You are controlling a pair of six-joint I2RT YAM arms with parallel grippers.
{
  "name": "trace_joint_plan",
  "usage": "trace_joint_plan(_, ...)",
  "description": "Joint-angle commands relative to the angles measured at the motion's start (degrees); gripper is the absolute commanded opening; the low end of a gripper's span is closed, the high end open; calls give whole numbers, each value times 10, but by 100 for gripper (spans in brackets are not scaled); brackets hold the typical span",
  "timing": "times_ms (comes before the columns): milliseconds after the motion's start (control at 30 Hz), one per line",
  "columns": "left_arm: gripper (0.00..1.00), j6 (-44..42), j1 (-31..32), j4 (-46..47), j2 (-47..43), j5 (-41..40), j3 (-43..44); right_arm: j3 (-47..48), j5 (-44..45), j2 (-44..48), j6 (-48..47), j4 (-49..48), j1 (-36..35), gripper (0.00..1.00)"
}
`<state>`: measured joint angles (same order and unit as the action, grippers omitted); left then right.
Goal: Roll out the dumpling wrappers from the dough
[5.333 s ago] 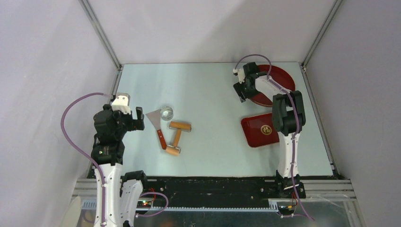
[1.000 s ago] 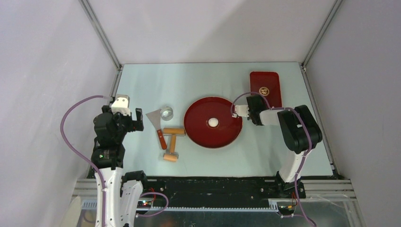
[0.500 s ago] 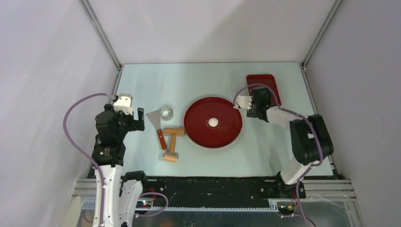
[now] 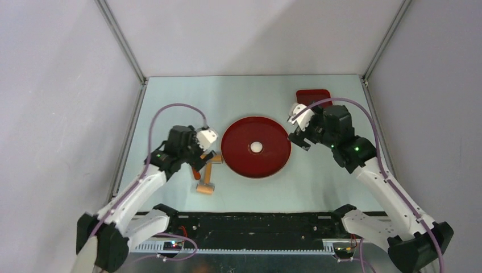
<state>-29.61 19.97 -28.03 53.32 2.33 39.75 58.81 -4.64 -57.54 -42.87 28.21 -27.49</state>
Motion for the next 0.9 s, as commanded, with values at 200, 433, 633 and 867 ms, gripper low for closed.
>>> trace_joint_plan(200,98,-156,59,86,175,-40,-25,-68,-89,-9,74,4,52,94)
trace_joint_plan(433,98,-213,58,93,251,-41,-9,-79,-108,-7,81,2,54,93)
trace_joint_plan(633,95,-229,58,93,282,-36,11,-87,-110,3,80,-9,59,93)
trace_joint_plan(867,75,-241,58,91,281,-1,12,-88,-108,2,78,-12,57,92)
